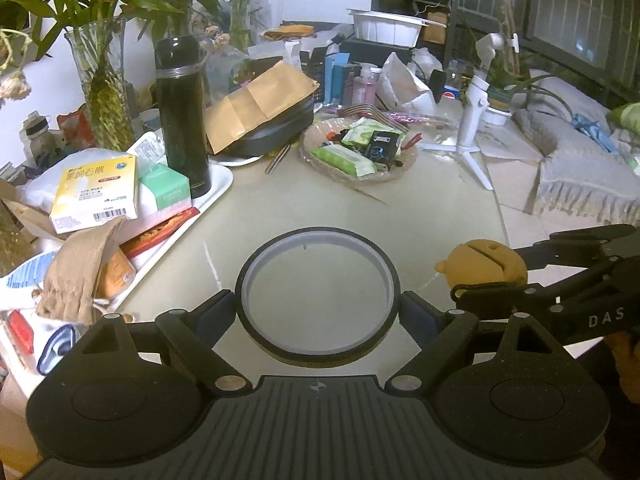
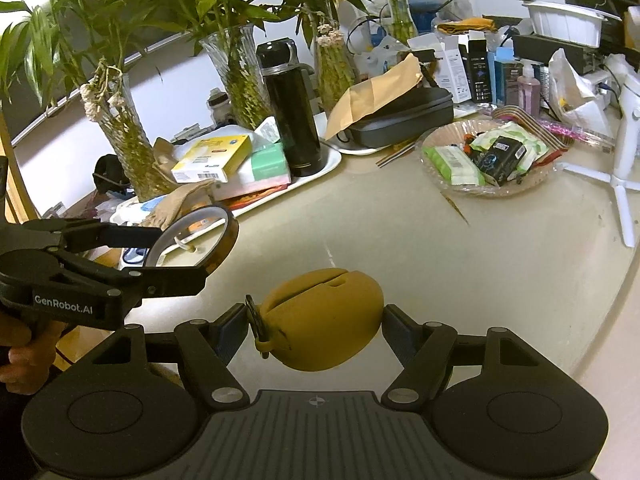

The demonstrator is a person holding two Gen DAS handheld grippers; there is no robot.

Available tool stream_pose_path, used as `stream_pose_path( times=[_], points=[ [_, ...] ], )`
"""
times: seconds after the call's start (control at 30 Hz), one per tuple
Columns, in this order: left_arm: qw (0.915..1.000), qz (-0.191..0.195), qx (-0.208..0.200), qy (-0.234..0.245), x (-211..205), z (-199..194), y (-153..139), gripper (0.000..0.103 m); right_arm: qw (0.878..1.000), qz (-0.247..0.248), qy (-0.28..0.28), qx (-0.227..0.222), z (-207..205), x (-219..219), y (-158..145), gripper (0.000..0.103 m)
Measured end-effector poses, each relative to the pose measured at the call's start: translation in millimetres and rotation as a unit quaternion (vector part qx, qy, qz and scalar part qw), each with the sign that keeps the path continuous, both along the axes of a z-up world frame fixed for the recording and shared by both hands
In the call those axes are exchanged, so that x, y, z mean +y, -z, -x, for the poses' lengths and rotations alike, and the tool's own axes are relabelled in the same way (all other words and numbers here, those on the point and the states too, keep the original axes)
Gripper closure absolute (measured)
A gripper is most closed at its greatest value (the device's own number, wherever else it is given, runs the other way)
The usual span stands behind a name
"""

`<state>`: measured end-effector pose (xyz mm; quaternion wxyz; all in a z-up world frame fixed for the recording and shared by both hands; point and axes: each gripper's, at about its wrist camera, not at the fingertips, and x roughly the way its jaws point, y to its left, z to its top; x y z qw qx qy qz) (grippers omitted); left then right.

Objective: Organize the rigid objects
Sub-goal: 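Lift the ring with the left tool while the right tool carries the pouch toward the box, then open the left tool over the box while the right tool releases the pouch into it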

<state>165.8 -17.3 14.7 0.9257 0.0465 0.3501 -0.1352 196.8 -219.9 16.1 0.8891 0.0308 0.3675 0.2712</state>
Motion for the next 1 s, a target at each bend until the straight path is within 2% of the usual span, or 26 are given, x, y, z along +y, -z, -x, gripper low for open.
stream_pose_path(
  times=[0.43,1.0],
  points=[
    [0.9997,0.021,0.002,-0.008,0.0,40.9,-1.5,0.014,1.000,-0.010,0.001,0.004,30.9,-0.2,-0.7,0.028],
    [0.9996,0.022,0.009,-0.014,-1.5,84.7,1.8,0.014,1.000,-0.016,0.002,0.006,66.0,2.2,-1.6,0.028]
  ],
)
